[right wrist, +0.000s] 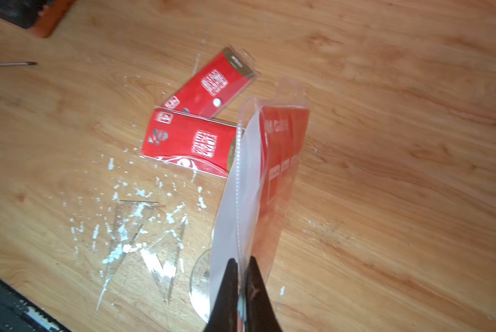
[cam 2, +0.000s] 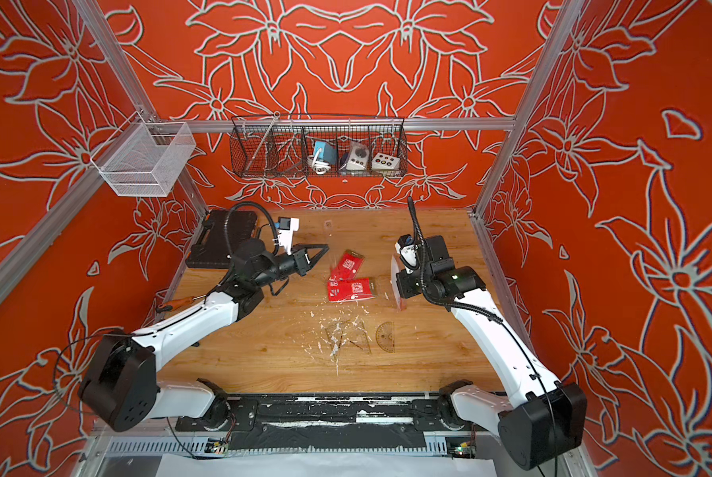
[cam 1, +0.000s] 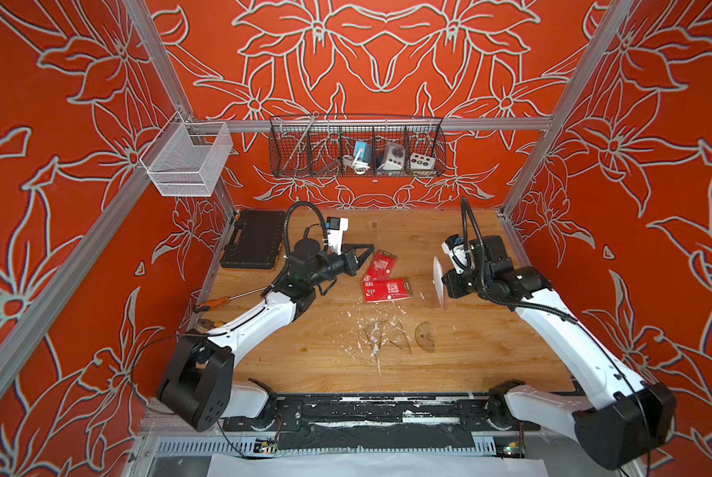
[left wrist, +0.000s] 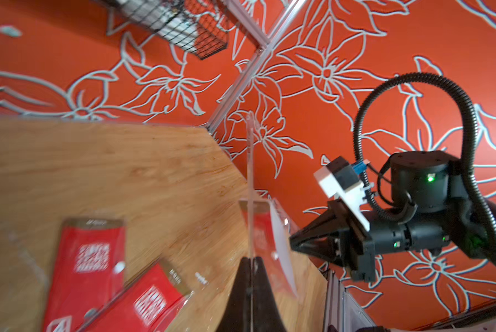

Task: Open the ruler set and take out the ruler
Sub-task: Place the ruler set bag at the center of the board.

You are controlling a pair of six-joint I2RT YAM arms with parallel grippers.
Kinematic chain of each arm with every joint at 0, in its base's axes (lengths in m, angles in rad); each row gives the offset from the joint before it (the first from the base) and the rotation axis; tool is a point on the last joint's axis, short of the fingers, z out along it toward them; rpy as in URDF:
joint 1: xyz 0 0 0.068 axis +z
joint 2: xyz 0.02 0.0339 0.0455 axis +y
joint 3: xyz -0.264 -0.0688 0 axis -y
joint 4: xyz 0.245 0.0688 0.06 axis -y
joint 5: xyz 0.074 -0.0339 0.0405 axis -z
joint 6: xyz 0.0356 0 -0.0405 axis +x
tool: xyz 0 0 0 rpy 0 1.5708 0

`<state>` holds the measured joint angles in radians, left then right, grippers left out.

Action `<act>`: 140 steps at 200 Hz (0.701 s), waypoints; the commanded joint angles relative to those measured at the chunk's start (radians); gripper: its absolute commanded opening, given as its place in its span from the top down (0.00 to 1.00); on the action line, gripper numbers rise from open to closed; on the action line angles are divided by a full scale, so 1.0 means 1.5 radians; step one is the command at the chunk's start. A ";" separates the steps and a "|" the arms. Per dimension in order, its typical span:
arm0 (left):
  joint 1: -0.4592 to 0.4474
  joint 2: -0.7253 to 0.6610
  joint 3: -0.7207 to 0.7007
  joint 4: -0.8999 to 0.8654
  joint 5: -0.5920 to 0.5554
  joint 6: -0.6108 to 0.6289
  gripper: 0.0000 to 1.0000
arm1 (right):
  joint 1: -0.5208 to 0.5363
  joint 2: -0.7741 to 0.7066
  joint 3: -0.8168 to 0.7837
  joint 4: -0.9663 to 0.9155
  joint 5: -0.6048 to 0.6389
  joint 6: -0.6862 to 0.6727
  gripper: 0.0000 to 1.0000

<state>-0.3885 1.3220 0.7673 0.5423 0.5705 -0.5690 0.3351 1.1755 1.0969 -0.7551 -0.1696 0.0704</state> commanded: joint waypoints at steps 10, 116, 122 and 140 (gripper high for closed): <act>0.035 -0.039 -0.123 -0.126 0.082 0.017 1.00 | -0.032 0.018 0.021 -0.074 0.083 -0.023 1.00; 0.037 -0.030 -0.263 -0.174 0.088 0.016 1.00 | -0.062 0.141 -0.099 0.031 0.223 0.077 1.00; 0.038 -0.022 -0.264 -0.167 0.087 0.015 1.00 | -0.063 0.154 -0.102 0.034 0.230 0.080 1.00; 0.037 -0.008 -0.268 -0.155 0.078 0.012 1.00 | -0.065 0.169 -0.125 0.065 0.229 0.089 1.00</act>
<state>-0.3389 1.2816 0.3756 0.2741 0.6769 -0.5552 0.2462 1.4048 0.9485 -0.7189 0.1246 0.1558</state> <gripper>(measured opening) 0.047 0.067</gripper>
